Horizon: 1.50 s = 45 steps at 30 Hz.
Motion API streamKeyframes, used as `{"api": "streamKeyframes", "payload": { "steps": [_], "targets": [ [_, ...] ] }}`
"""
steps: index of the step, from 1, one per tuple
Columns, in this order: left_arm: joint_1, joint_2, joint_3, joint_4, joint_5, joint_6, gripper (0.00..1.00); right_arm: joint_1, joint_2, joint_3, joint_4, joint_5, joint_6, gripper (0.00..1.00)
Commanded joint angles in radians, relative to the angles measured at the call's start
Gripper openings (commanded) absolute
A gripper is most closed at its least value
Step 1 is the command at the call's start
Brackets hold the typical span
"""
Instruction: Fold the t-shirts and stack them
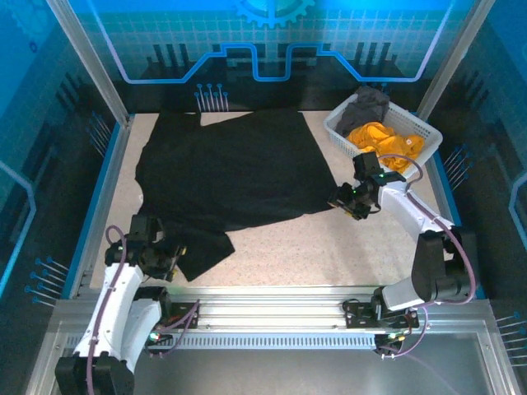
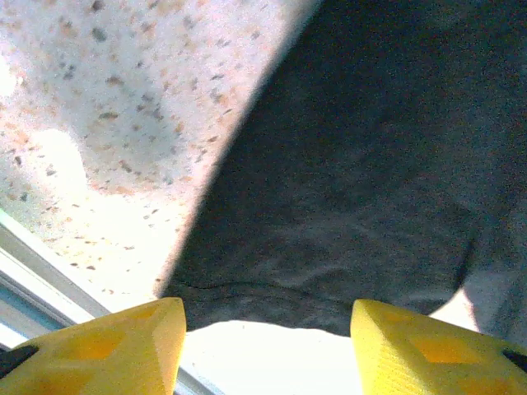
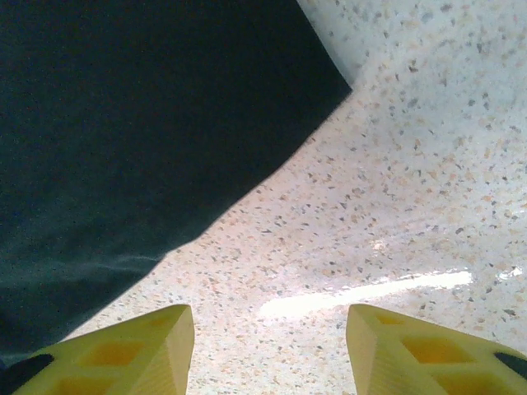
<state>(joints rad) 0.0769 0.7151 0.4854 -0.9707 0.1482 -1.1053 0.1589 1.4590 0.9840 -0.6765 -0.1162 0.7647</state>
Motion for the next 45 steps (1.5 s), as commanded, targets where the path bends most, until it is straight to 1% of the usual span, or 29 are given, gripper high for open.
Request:
{"api": "streamKeyframes", "payload": {
  "steps": [1, 5, 8, 10, 13, 14, 15, 20, 23, 25, 27, 31, 32, 34, 36, 37, 40, 45],
  "targets": [
    [-0.026, 0.054, -0.044, 0.039, 0.065, -0.045, 0.57, 0.009, 0.019, -0.011, 0.036, -0.027, -0.034, 0.53],
    [-0.081, 0.152, -0.08, 0.144, 0.069, -0.078, 0.56, -0.009, 0.066, -0.006, 0.059, -0.038, -0.033, 0.54],
    [-0.125, 0.219, -0.109, 0.248, 0.075, -0.126, 0.49, -0.026, 0.101, 0.006, 0.079, -0.036, -0.03, 0.55],
    [-0.146, 0.275, -0.11, 0.285, 0.061, -0.131, 0.39, -0.037, 0.126, 0.02, 0.082, -0.023, -0.03, 0.56],
    [-0.16, 0.327, -0.097, 0.299, 0.03, -0.125, 0.13, -0.06, 0.161, 0.032, 0.099, -0.006, -0.02, 0.56],
    [-0.161, 0.325, -0.089, 0.285, 0.018, -0.126, 0.05, -0.064, 0.172, 0.037, 0.1, 0.003, -0.018, 0.56],
    [-0.163, 0.309, -0.078, 0.266, 0.005, -0.128, 0.0, -0.069, 0.183, 0.045, 0.101, 0.016, -0.019, 0.56],
    [-0.164, 0.163, -0.034, 0.13, -0.041, -0.164, 0.0, -0.072, 0.235, 0.069, 0.132, 0.043, -0.023, 0.55],
    [-0.164, 0.094, -0.026, 0.077, -0.022, -0.196, 0.0, -0.07, 0.276, 0.082, 0.154, 0.044, -0.019, 0.52],
    [-0.164, 0.061, -0.024, 0.048, -0.008, -0.214, 0.0, -0.067, 0.301, 0.09, 0.17, 0.046, -0.016, 0.48],
    [-0.164, 0.03, -0.012, 0.02, -0.002, -0.234, 0.0, -0.065, 0.328, 0.106, 0.172, 0.046, -0.015, 0.42],
    [-0.165, -0.003, 0.036, -0.046, -0.005, -0.246, 0.0, -0.062, 0.366, 0.127, 0.178, 0.05, -0.02, 0.32],
    [-0.164, -0.01, 0.051, -0.073, -0.009, -0.251, 0.0, -0.062, 0.375, 0.132, 0.173, 0.05, -0.022, 0.28],
    [-0.164, -0.029, 0.08, -0.12, -0.017, -0.264, 0.0, -0.058, 0.383, 0.148, 0.145, 0.062, -0.024, 0.15],
    [-0.164, -0.064, 0.102, -0.172, -0.03, -0.292, 0.0, -0.05, 0.361, 0.145, 0.106, 0.092, -0.021, 0.02],
    [-0.164, -0.088, 0.109, -0.191, -0.034, -0.312, 0.0, -0.046, 0.343, 0.136, 0.093, 0.103, -0.017, 0.0],
    [-0.164, -0.154, 0.124, -0.278, -0.04, -0.384, 0.0, -0.029, 0.26, 0.087, 0.028, 0.14, 0.014, 0.0],
    [-0.164, -0.245, 0.143, -0.447, -0.063, -0.484, 0.0, 0.003, 0.077, -0.054, -0.071, 0.183, 0.08, 0.0]
  ]
}}
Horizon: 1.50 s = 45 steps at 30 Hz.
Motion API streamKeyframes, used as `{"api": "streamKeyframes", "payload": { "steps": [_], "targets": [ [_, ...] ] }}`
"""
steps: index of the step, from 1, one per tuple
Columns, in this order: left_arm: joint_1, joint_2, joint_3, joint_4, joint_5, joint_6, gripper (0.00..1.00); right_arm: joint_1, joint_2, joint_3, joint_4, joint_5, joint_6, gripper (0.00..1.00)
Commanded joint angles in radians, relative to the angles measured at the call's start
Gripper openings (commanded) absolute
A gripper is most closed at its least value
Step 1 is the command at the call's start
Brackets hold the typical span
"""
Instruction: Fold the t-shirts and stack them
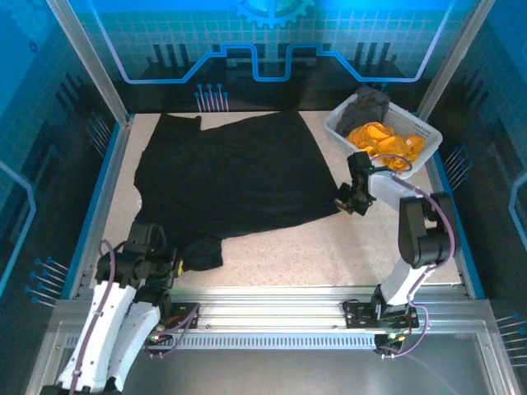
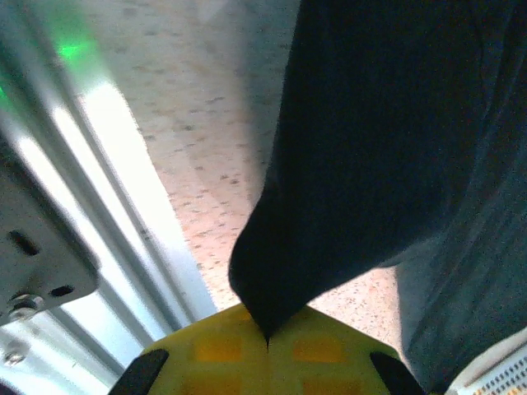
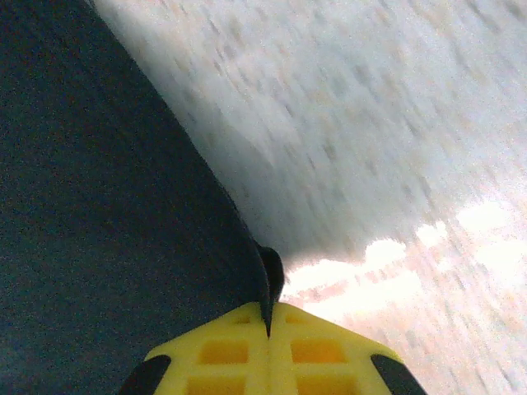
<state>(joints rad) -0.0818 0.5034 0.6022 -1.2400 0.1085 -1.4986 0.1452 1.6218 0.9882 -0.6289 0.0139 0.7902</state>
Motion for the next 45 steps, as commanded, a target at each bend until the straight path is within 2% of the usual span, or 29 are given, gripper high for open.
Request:
{"api": "streamKeyframes", "payload": {
  "steps": [1, 4, 8, 15, 21, 25, 29, 36, 45],
  "targets": [
    [-0.006, -0.043, 0.023, -0.196, -0.022, -0.104, 0.0, 0.019, -0.126, -0.088, -0.135, 0.054, 0.069, 0.0],
    [-0.006, -0.041, -0.021, -0.151, -0.002, -0.098, 0.0, 0.028, -0.214, -0.176, -0.157, 0.023, 0.097, 0.0],
    [-0.006, 0.029, -0.053, -0.017, 0.001, -0.077, 0.0, 0.03, -0.254, -0.223, -0.155, -0.021, 0.114, 0.0],
    [-0.006, 0.23, 0.124, 0.175, -0.138, 0.05, 0.0, 0.028, -0.24, -0.091, -0.203, -0.023, 0.119, 0.0],
    [-0.003, 0.401, 0.251, 0.303, -0.191, 0.153, 0.0, 0.028, -0.145, 0.082, -0.234, -0.03, 0.121, 0.0],
    [0.034, 0.483, 0.303, 0.376, -0.219, 0.231, 0.0, 0.028, -0.062, 0.193, -0.24, -0.039, 0.127, 0.0],
    [0.098, 0.576, 0.341, 0.438, -0.195, 0.312, 0.0, 0.029, 0.047, 0.322, -0.254, -0.06, 0.125, 0.0],
    [0.178, 0.677, 0.371, 0.541, -0.181, 0.414, 0.0, 0.03, 0.209, 0.478, -0.278, -0.023, 0.126, 0.0],
    [0.215, 0.83, 0.431, 0.628, -0.147, 0.518, 0.0, 0.038, 0.365, 0.627, -0.293, -0.029, 0.116, 0.0]
  ]
}}
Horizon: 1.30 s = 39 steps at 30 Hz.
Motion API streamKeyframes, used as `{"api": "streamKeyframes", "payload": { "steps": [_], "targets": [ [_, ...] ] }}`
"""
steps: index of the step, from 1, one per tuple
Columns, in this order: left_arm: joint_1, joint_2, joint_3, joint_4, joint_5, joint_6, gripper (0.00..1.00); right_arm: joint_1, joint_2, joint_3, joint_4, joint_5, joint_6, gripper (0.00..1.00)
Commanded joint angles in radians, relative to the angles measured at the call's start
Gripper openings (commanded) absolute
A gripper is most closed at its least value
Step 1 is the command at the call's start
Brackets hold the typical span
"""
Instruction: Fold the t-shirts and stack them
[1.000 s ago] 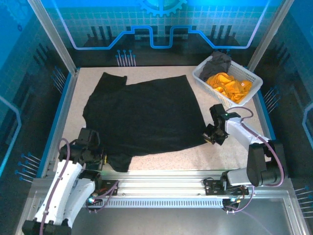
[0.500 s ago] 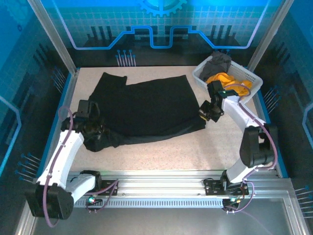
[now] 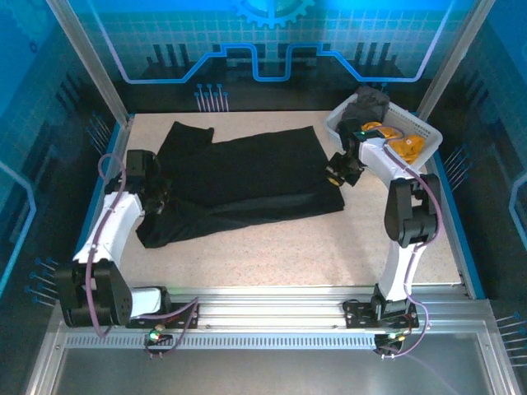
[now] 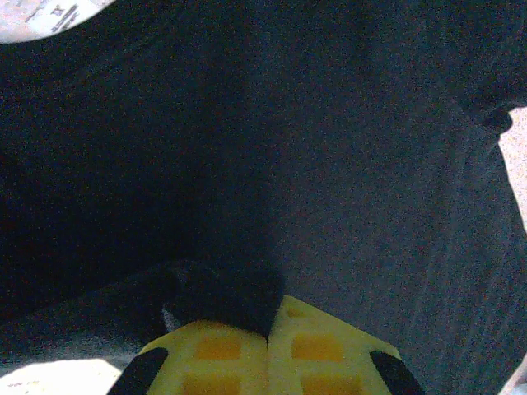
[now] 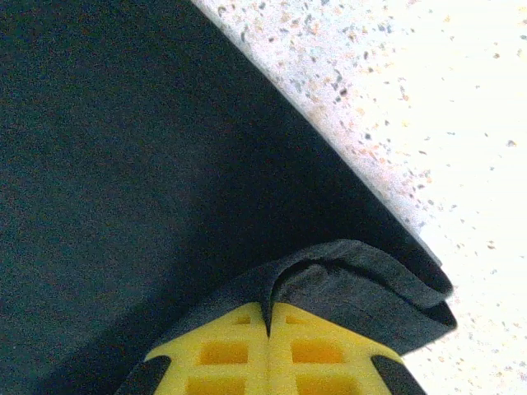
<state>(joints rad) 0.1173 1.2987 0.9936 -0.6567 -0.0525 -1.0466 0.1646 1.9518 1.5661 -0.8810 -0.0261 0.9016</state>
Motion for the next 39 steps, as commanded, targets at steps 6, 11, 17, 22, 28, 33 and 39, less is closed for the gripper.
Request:
{"api": "streamKeyframes", "payload": {
  "steps": [6, 11, 17, 22, 28, 33, 39],
  "targets": [
    [0.036, 0.1, 0.068, 0.063, 0.008, 0.092, 0.0, 0.021, 0.096, 0.114, -0.056, 0.029, 0.007, 0.0],
    [0.042, 0.16, 0.098, 0.079, 0.015, 0.122, 0.0, 0.021, 0.138, 0.161, -0.065, 0.036, 0.008, 0.0],
    [0.048, 0.248, 0.155, 0.095, 0.025, 0.167, 0.0, 0.022, 0.181, 0.214, -0.085, 0.041, 0.013, 0.0],
    [0.064, 0.359, 0.242, 0.095, 0.042, 0.242, 0.01, 0.021, 0.21, 0.269, -0.117, 0.045, -0.008, 0.16],
    [0.084, 0.399, 0.328, 0.022, 0.048, 0.363, 0.57, 0.022, 0.076, 0.208, -0.093, 0.081, -0.086, 0.51],
    [0.084, 0.244, 0.221, -0.144, -0.031, 0.333, 0.63, 0.02, -0.102, -0.042, -0.004, 0.033, -0.135, 0.59],
    [0.111, 0.024, -0.072, -0.182, -0.028, 0.168, 0.61, 0.002, -0.224, -0.318, 0.127, -0.055, -0.189, 0.7]
  ]
}}
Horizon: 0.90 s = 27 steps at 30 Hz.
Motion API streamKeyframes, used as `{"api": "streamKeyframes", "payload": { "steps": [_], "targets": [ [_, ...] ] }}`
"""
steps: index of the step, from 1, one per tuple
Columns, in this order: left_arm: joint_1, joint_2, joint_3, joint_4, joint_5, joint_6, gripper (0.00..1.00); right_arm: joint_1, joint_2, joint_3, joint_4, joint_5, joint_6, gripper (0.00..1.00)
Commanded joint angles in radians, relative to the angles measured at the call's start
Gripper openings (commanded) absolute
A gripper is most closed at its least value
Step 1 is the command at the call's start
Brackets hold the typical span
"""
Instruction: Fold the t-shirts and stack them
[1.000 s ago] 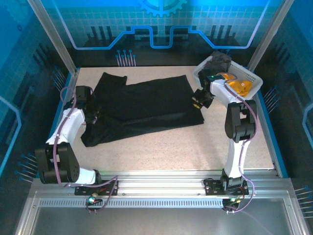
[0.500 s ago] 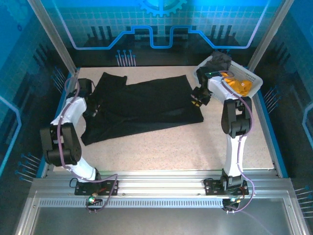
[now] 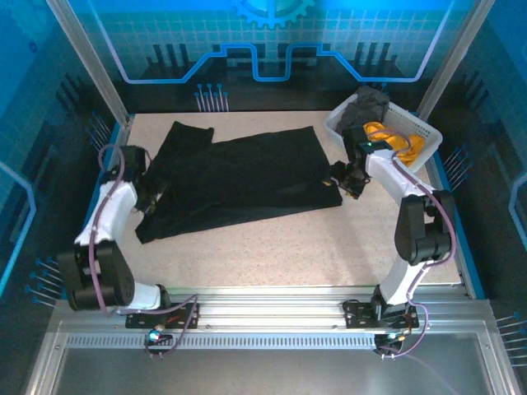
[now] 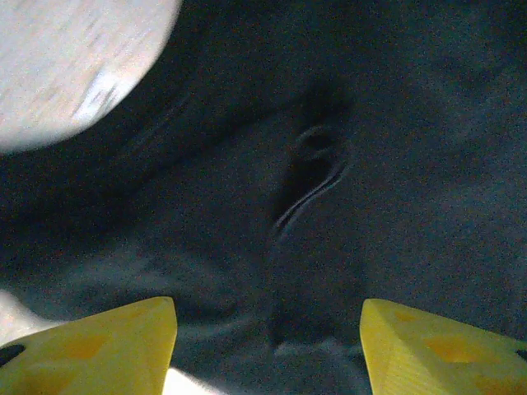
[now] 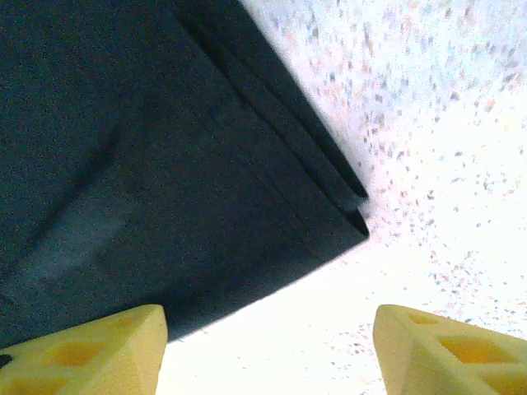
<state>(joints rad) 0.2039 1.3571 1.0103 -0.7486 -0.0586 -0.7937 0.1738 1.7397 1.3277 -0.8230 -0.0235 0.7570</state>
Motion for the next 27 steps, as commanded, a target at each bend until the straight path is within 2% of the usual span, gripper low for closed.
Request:
{"api": "streamKeyframes", "payload": {
  "steps": [1, 9, 13, 15, 18, 19, 27],
  "targets": [
    [0.033, -0.037, -0.11, -0.091, -0.024, -0.092, 0.61, -0.011, -0.014, -0.098, 0.082, -0.065, -0.048, 0.7],
    [0.15, 0.087, -0.163, 0.006, 0.013, -0.099, 0.61, -0.022, 0.113, -0.089, 0.131, -0.05, -0.076, 0.68],
    [0.167, 0.192, -0.114, 0.042, 0.022, -0.083, 0.57, -0.016, 0.213, -0.021, 0.143, -0.026, -0.088, 0.57],
    [0.169, 0.231, -0.091, 0.054, 0.019, -0.076, 0.52, -0.013, 0.258, 0.015, 0.129, -0.006, -0.091, 0.45],
    [0.173, 0.282, -0.058, 0.056, -0.002, -0.061, 0.39, 0.001, 0.261, 0.054, 0.061, 0.093, -0.082, 0.04],
    [0.173, 0.289, -0.048, 0.052, -0.01, -0.058, 0.37, 0.003, 0.249, 0.053, 0.035, 0.111, -0.07, 0.0],
    [0.175, 0.264, -0.071, -0.002, -0.026, -0.018, 0.31, 0.002, 0.036, -0.167, -0.095, 0.142, -0.021, 0.0]
  ]
}}
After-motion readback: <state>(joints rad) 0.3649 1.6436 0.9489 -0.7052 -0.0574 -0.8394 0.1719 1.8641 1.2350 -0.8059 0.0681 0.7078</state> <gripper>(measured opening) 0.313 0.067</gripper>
